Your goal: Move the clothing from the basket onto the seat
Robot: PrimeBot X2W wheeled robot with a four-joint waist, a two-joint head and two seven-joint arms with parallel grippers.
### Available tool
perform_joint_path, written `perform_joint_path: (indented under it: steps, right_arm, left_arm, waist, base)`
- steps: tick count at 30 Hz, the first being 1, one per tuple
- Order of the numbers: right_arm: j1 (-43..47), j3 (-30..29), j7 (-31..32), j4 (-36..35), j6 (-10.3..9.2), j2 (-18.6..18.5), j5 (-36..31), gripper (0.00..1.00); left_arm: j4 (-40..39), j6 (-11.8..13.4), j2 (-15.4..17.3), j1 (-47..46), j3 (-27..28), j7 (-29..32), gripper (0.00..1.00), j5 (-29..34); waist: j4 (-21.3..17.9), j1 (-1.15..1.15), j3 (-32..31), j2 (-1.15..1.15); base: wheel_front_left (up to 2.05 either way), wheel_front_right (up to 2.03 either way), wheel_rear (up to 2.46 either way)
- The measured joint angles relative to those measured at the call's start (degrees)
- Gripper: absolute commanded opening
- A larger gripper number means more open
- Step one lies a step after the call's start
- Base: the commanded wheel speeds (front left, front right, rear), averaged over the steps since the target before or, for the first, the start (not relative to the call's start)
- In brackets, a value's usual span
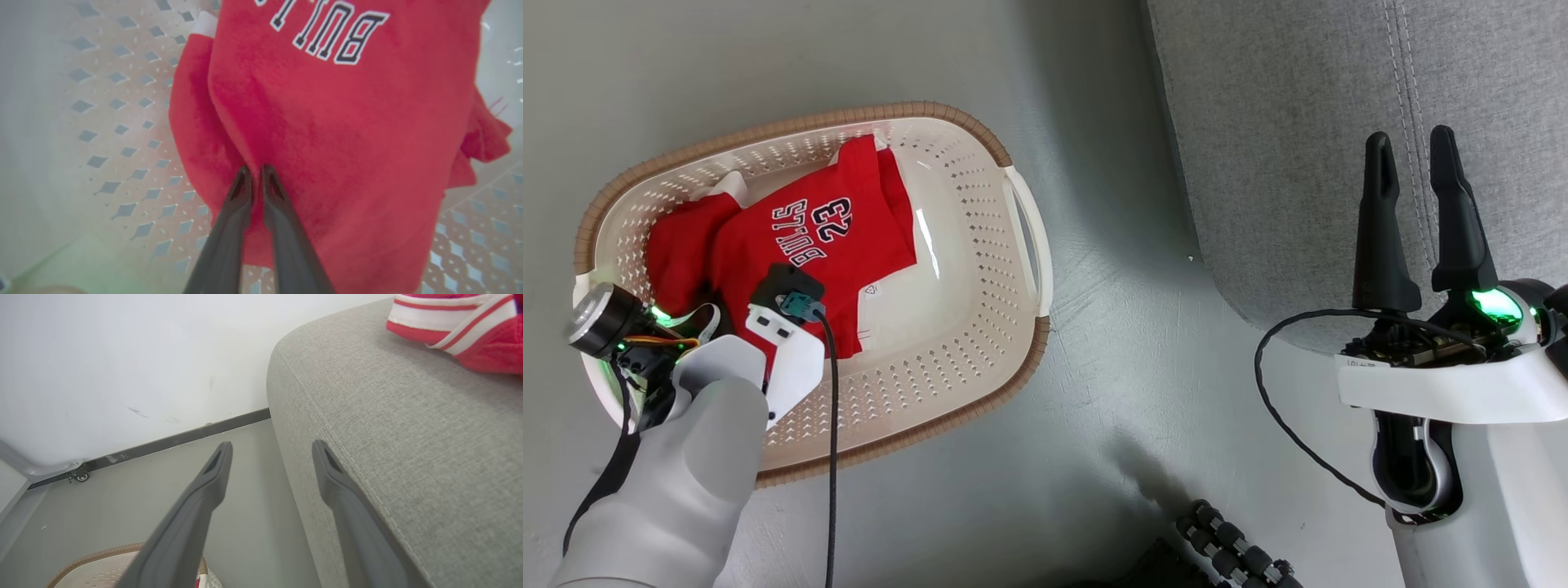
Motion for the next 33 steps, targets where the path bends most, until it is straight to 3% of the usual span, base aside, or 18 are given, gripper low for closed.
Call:
perform_joint_path:
  steps: [2,16,20,33]
  right_arm:
    - [0.0,-0.02,0.0,0.04,0.0,0.0,0.18,1.0]
    - [-1.3,-0.34,0.0,0.27,0.0,0.0,0.45,1.0]
    - [-1.39,-0.7,0.0,0.91,0.0,-0.01,0.45,1.0]
    - [-1.39,-2.11,-0.01,1.47,0.0,-0.01,0.42,1.0]
  left_arm:
    - [0.08,-0.04,-0.24,0.0,-0.09,0.02,0.0,0.0]
    - [-1.68,-0.45,-1.07,-0.01,-0.46,-3.19,0.0,-0.38]
    - [-3.79,0.23,-3.14,0.01,-0.15,-5.54,0.0,-1.45]
    - [-7.4,1.59,-3.64,2.03,2.32,-12.06,0.0,-5.16]
  waist:
    - [-0.02,0.0,-0.03,0.0]
    - [0.52,0.0,-0.86,0.0]
    - [1.08,0.0,-1.63,0.0]
    - [2.89,0.0,-4.06,0.0]
  base:
    - [0.0,0.0,0.0]
    - [0.0,0.0,0.0]
    - [0.0,0.0,0.0]
    - [0.0,0.0,0.0]
